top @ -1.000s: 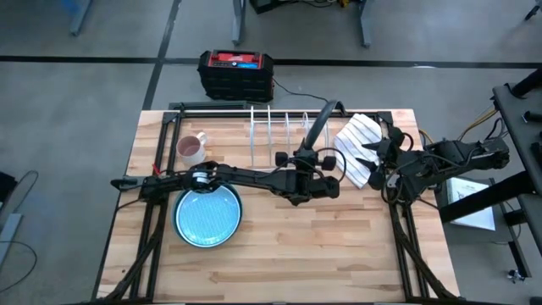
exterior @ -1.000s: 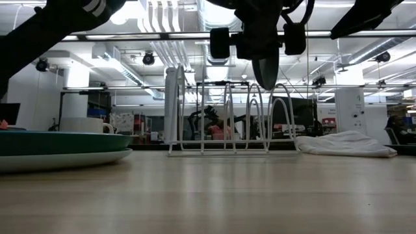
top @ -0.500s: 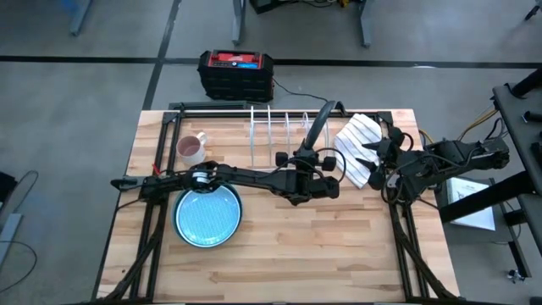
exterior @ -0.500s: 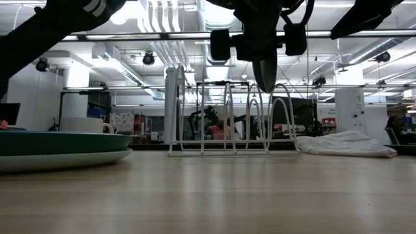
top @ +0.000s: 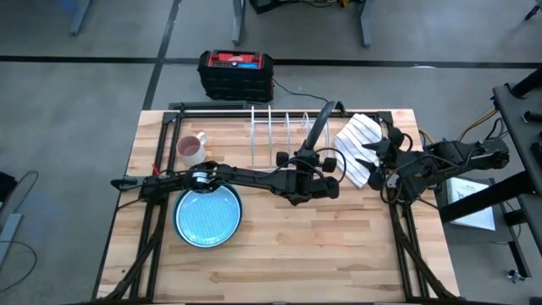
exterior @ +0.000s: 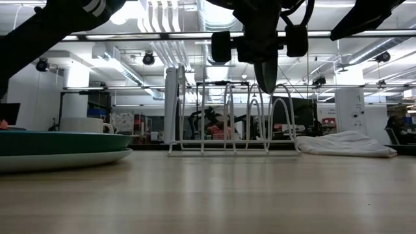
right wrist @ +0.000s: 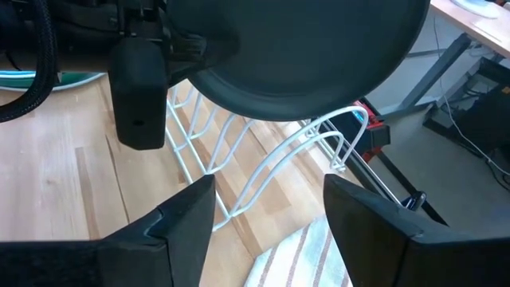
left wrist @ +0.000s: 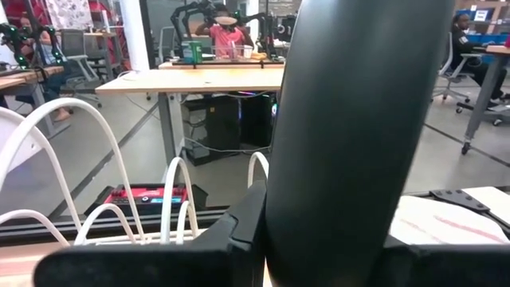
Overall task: Sort dishes
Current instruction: Put the black plate in the dishwasher rack
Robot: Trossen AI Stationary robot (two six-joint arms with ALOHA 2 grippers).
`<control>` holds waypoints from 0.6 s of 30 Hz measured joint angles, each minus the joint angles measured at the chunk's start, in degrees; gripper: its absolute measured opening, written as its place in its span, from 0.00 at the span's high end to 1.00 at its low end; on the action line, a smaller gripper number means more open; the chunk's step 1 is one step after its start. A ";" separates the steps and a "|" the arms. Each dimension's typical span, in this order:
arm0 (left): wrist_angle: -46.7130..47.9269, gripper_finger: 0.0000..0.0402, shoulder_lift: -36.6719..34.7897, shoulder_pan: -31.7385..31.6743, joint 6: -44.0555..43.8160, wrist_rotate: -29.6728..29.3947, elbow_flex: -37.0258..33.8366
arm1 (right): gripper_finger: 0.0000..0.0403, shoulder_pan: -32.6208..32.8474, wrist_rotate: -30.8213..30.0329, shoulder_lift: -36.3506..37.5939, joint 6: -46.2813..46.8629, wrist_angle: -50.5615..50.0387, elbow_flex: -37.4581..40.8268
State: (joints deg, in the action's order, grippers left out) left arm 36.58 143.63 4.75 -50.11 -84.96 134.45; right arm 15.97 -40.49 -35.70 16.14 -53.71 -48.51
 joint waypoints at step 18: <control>0.82 0.69 0.02 0.02 0.02 0.29 0.00 | 0.42 0.00 0.02 0.00 0.00 0.00 0.00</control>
State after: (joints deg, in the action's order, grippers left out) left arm 37.40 143.65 4.77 -50.09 -84.67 134.45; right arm 15.98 -40.47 -35.70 16.14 -53.71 -48.51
